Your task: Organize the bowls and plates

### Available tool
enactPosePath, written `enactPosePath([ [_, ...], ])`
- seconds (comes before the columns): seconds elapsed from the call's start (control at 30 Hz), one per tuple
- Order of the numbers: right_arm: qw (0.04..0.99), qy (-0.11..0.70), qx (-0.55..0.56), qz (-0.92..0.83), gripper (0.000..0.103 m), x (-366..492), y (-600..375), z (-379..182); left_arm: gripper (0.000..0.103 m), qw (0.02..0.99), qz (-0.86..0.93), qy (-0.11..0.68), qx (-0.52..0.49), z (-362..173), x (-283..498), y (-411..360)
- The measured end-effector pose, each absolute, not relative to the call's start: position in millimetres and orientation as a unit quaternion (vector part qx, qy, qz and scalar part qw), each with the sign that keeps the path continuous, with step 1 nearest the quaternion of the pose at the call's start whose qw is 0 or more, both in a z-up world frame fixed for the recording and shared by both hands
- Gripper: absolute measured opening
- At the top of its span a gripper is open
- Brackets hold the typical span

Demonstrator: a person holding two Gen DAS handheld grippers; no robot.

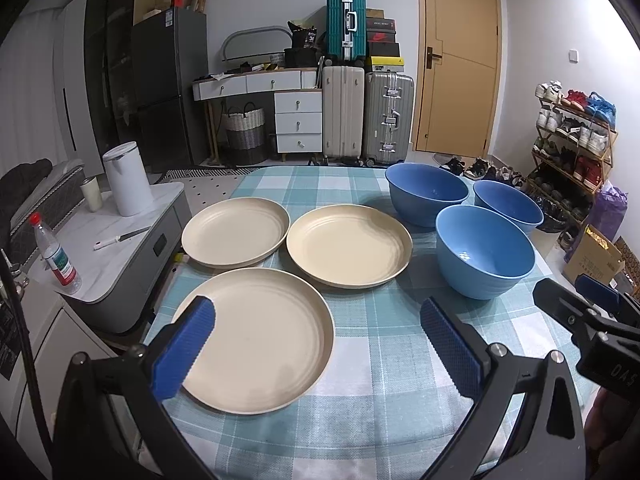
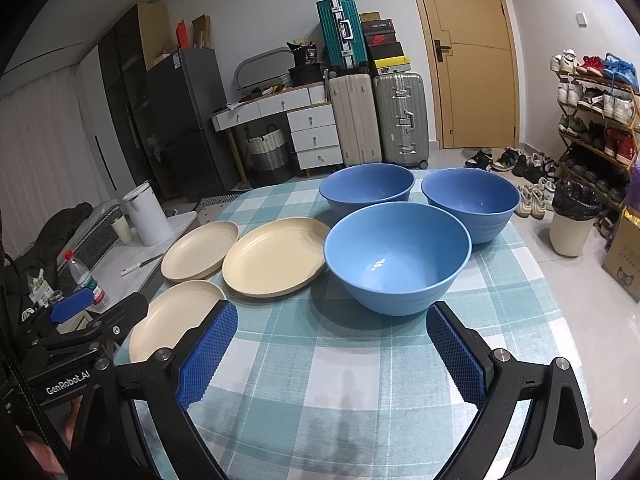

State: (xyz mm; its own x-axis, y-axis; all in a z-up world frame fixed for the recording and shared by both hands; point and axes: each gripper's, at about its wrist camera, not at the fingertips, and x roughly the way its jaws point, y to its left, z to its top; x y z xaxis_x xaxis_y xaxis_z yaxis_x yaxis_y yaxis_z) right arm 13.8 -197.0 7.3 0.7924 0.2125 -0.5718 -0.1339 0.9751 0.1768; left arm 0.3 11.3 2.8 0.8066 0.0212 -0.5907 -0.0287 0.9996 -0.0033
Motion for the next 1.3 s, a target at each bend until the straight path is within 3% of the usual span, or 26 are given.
enactPosePath([
  [0.3, 0.943, 0.3, 0.094, 0.109, 0.097, 18.6, -208.0, 15.3, 0.103, 0.947, 0.024, 0.321, -0.019, 4.2, 8.7, 15.3],
  [0.53, 0.91, 0.314, 0.164, 0.217, 0.097, 14.1, -199.3, 45.4, 0.103, 0.951, 0.036, 0.307, -0.001, 15.4, 4.6, 23.4],
  [0.83, 0.926, 0.284, 0.084, 0.234, 0.097, 7.5, -156.0, 91.2, 0.103, 0.951, 0.058, 0.304, -0.011, 24.2, 9.8, 55.0],
  [1.3, 0.906, 0.279, 0.027, 0.318, 0.097, 68.7, -73.9, 140.3, 0.103, 0.956, 0.16, 0.244, -0.021, 49.3, 40.4, 154.7],
])
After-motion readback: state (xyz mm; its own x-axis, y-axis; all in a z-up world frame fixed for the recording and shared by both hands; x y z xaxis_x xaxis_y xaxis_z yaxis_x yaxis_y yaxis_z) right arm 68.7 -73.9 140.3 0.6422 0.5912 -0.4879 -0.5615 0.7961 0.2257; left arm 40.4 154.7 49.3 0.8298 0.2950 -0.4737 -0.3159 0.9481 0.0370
